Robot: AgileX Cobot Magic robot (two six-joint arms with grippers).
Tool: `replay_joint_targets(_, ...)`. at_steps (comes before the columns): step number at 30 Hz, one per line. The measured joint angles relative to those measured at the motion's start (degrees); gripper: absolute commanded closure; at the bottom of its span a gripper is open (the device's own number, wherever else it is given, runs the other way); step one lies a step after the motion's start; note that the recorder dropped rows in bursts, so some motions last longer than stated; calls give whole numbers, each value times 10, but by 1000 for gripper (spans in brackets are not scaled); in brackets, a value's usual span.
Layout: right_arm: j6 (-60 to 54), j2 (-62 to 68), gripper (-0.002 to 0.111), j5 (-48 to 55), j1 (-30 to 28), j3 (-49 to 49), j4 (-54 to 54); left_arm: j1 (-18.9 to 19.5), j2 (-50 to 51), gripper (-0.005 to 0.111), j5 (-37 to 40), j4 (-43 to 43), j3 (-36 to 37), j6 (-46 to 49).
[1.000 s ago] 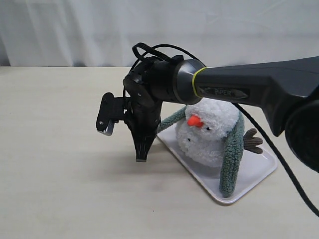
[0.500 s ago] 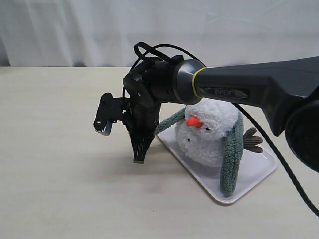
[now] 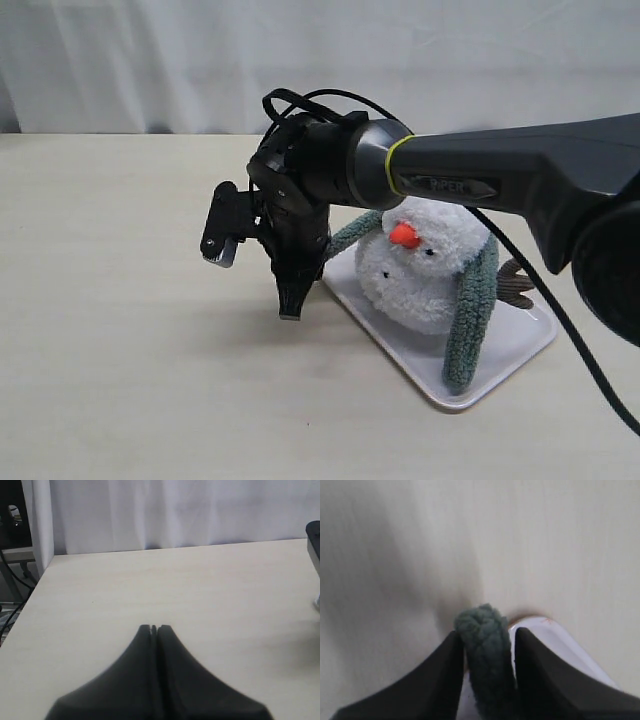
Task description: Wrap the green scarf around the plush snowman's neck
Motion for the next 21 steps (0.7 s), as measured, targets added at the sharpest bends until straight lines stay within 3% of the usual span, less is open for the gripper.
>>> replay_joint_targets(3, 5, 0, 57, 26, 0, 0, -2, 0, 0, 107, 0, 0, 0, 0)
replay_joint_targets(15, 32, -60, 57, 130, 0, 0, 18, 0, 0, 107, 0, 0, 0, 0)
replay_joint_targets(21, 208, -143, 67, 100, -11, 8, -3, 0, 0, 107, 0, 0, 0, 0)
